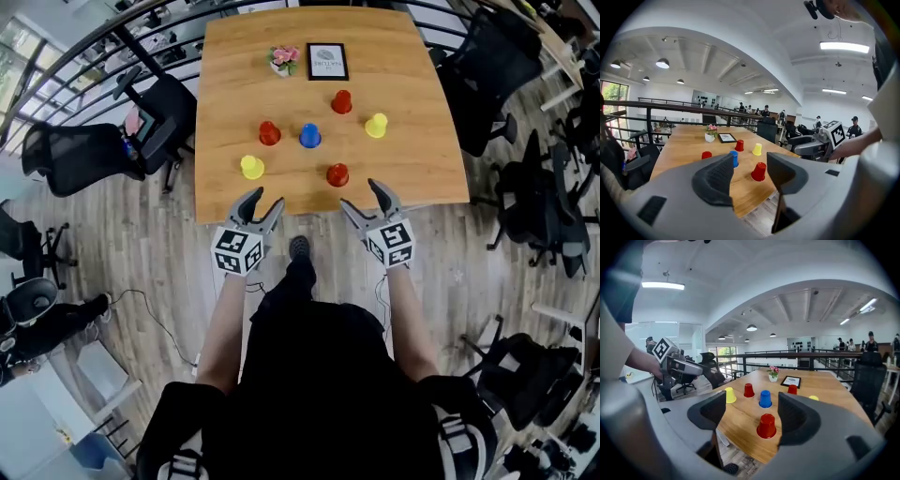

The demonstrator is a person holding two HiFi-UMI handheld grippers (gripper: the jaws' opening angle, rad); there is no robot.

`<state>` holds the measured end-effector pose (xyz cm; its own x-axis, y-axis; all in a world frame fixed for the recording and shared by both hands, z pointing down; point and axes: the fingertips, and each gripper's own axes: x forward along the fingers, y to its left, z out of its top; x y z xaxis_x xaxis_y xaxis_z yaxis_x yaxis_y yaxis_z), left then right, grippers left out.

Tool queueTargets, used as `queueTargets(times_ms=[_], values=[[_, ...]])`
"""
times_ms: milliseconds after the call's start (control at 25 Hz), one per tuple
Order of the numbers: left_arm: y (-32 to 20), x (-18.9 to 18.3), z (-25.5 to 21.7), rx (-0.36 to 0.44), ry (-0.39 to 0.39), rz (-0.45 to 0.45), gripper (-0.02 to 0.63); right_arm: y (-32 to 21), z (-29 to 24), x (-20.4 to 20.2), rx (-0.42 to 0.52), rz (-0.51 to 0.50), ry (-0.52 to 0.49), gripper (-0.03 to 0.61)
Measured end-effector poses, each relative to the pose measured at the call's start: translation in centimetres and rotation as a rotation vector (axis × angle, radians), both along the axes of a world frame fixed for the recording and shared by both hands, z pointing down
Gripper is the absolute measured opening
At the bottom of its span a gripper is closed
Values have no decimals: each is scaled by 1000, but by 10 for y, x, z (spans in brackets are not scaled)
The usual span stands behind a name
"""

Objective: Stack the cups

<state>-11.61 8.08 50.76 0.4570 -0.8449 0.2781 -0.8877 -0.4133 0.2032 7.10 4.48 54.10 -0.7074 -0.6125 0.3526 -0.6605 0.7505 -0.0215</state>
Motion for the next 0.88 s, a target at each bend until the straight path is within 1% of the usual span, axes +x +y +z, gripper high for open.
queueTargets(times_ms=[120, 280, 440, 560, 880], values=[[-19, -12, 9, -15, -9, 24, 221, -16, 11, -12, -32, 21, 15, 353], [-48, -35, 22, -35, -24, 28, 221, -34, 25, -30, -62, 24, 55, 351], [-68, -50, 33, -37, -43, 45, 221, -49, 34, -35, -88, 55, 70, 350], [-81, -61, 42, -50, -40, 54, 221, -60, 39, -41, -91, 77, 81, 350], [-101, -69, 49, -70, -31, 79, 221, -71, 55, -41, -113, 111, 109, 347]])
